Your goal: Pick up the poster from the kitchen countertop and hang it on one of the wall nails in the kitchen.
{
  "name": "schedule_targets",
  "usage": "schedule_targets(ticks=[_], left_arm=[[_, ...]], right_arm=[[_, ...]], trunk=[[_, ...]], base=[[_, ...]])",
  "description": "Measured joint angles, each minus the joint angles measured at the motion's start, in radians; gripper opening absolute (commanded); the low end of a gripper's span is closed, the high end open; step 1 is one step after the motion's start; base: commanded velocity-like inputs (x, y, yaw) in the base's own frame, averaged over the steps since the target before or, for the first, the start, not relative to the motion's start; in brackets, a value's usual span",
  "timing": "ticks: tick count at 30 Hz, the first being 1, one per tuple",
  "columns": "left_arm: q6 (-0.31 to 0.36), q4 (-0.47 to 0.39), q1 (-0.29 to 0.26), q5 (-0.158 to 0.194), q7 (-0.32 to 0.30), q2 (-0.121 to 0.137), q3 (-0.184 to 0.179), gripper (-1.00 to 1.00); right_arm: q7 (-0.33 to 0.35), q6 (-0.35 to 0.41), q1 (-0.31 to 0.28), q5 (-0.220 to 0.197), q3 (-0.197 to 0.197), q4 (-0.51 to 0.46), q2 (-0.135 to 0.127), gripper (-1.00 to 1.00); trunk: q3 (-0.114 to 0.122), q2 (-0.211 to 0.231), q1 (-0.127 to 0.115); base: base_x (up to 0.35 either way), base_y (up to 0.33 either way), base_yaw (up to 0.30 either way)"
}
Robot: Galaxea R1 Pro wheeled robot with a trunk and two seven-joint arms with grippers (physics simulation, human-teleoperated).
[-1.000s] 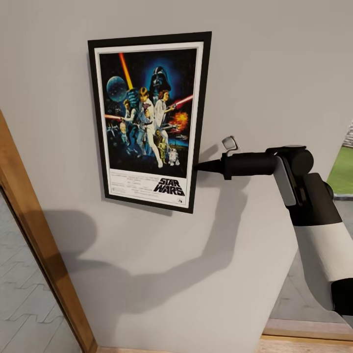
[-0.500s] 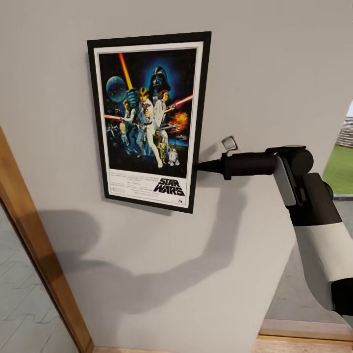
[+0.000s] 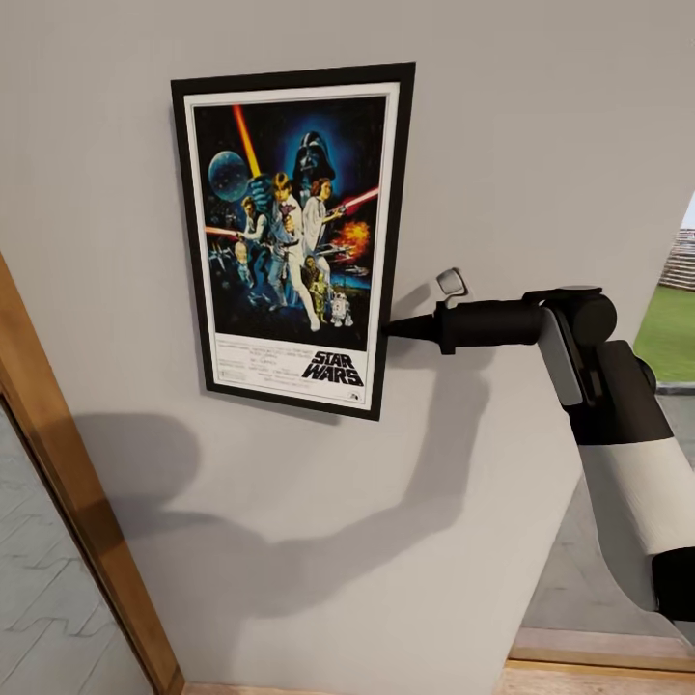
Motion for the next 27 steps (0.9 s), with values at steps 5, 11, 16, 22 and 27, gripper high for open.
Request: schedule_targets(ticks=[5, 11, 16, 22, 27], left_arm=[[0.000, 0.000, 0.000, 0.000, 0.000, 0.000, 0.000, 1.00], [0.000, 0.000, 0.000, 0.000, 0.000, 0.000, 0.000, 1.00], [0.000, 0.000, 0.000, 0.000, 0.000, 0.000, 0.000, 1.00], [0.000, 0.000, 0.000, 0.000, 0.000, 0.000, 0.000, 1.00], [0.000, 0.000, 0.000, 0.000, 0.000, 0.000, 0.000, 1.00]], right_arm=[[0.000, 0.000, 0.000, 0.000, 0.000, 0.000, 0.000, -1.00], [0.000, 0.000, 0.001, 0.000, 0.000, 0.000, 0.000, -1.00], [0.000, 0.000, 0.001, 0.000, -0.001, 0.000, 0.000, -1.00], [0.000, 0.000, 0.001, 0.000, -0.001, -0.001, 0.000, -1.00], [0.000, 0.000, 0.002, 0.000, -0.001, -0.001, 0.000, -1.00]], trunk=[[0.000, 0.000, 0.000], [0.000, 0.000, 0.000], [0.000, 0.000, 0.000], [0.000, 0.000, 0.000], [0.000, 0.000, 0.000]], base=[[0.000, 0.000, 0.000], [0.000, 0.000, 0.000], [0.000, 0.000, 0.000], [0.000, 0.000, 0.000], [0.000, 0.000, 0.000]])
